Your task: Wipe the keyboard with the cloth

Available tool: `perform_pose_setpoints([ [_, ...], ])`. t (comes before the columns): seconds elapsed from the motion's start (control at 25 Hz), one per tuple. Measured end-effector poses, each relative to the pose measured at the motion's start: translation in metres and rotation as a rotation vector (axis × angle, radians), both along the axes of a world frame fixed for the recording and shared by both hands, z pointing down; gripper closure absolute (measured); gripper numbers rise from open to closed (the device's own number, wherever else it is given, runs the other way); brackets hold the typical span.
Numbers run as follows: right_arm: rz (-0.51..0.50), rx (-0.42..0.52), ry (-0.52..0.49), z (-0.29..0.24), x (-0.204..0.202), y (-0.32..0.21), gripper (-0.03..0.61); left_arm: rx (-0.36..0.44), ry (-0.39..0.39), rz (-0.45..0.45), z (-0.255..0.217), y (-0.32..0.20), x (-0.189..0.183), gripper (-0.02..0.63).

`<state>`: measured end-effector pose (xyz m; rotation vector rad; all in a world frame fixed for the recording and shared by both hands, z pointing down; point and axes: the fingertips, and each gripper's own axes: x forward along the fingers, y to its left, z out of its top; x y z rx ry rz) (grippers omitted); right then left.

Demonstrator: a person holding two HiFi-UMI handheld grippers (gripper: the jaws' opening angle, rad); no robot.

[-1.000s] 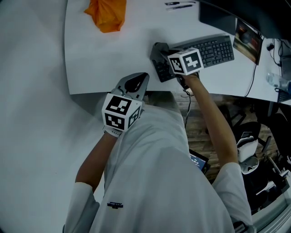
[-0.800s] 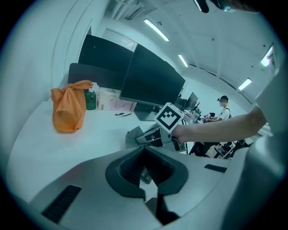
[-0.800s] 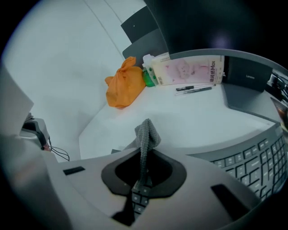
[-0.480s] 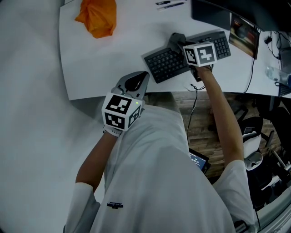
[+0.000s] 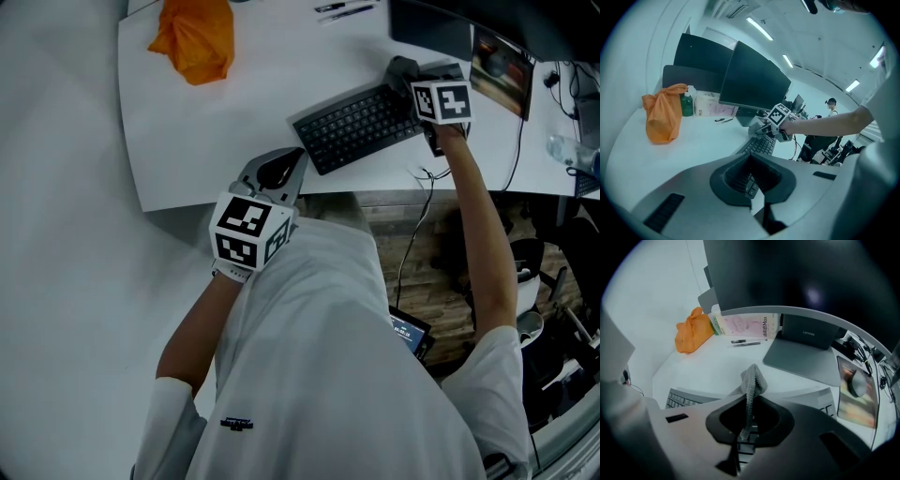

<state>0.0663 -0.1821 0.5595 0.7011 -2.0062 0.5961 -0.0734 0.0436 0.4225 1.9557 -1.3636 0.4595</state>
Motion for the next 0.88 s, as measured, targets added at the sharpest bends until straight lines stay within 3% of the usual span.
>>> perform_pose_setpoints([
  [0.48,0.102,0.137,0.165,-0.001,0.076,-0.064,0.552,0.008,-0.003,0.015,-0.004,-0.011,0.001,0.595],
  [0.68,0.15,0.216,0.327,0.0,0.118,-0.078,0.551,0.006,-0.005,0.02,-0.005,-0.012,0.001,0.595],
  [0.88,0.197,0.264,0.357,-0.003,0.14,-0.074,0.551,0.017,-0.004,0.042,-0.004,-0.012,0.002,0.595],
])
